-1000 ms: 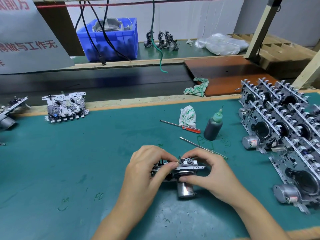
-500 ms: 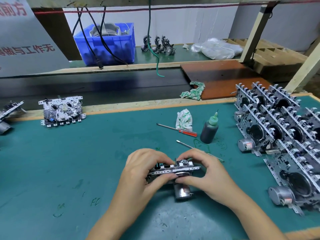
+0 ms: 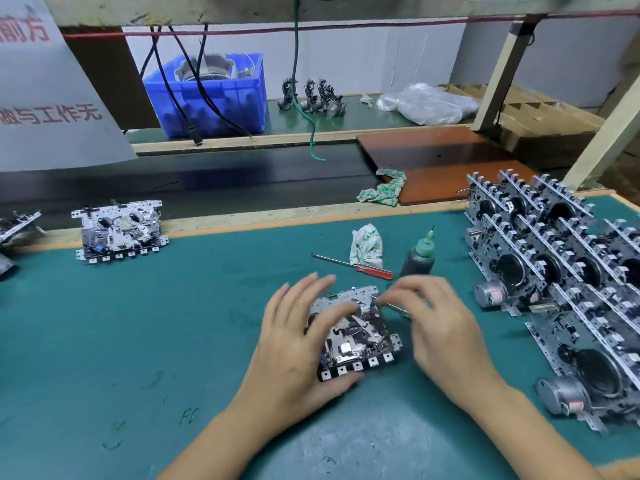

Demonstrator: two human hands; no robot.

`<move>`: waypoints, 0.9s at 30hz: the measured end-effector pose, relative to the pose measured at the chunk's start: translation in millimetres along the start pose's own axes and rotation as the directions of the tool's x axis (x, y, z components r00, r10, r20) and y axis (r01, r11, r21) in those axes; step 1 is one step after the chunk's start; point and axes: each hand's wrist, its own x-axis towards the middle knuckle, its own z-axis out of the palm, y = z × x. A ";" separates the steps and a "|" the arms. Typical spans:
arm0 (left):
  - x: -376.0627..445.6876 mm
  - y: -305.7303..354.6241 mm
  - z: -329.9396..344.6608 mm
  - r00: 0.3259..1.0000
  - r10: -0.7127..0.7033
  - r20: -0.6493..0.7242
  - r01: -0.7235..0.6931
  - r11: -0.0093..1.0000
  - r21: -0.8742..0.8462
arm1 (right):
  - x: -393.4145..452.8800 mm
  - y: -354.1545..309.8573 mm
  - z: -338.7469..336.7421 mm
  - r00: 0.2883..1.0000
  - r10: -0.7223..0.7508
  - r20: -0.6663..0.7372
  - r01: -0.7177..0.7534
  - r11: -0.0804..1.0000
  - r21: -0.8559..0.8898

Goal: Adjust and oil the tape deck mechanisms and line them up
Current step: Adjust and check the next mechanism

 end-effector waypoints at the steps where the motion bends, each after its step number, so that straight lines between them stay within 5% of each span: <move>1: 1.8 -0.6 -0.3 0.996 -0.078 0.052 0.080 0.996 -0.032 | 0.5 4.8 -3.5 0.990 0.115 -0.085 -0.112 0.993 0.042; 4: 10.4 -2.4 2.5 0.961 -0.220 0.170 0.231 0.972 -0.045 | 12.8 20.2 -8.6 0.828 0.530 -0.186 -0.469 0.834 0.291; 7: 27.1 -4.3 8.2 0.936 -0.293 0.195 0.292 0.956 0.031 | 34.2 35.5 1.4 0.646 0.761 0.060 -0.702 0.560 0.440; 9: 34.6 -6.8 13.7 0.930 -0.334 0.153 0.323 0.942 0.091 | 38.8 40.7 15.9 0.597 0.780 0.186 -0.768 0.489 0.414; 11: 35.3 -10.1 16.7 0.913 -0.395 0.099 0.389 0.918 0.079 | 36.8 41.1 27.0 0.596 0.782 0.182 -0.774 0.499 0.389; 16: 24.8 -21.8 19.8 0.917 -0.394 0.061 0.389 0.918 0.069 | 32.0 40.3 25.1 0.737 0.668 0.106 -0.591 0.560 0.580; 24: 26.1 -19.0 22.1 0.941 -0.337 0.035 0.334 0.940 0.068 | 34.0 19.7 10.6 0.774 0.618 0.141 -0.436 0.357 0.826; 27: 26.5 -18.0 21.8 0.945 -0.325 0.042 0.321 0.944 0.076 | 37.1 16.3 5.8 0.725 0.680 0.107 -0.294 0.165 0.941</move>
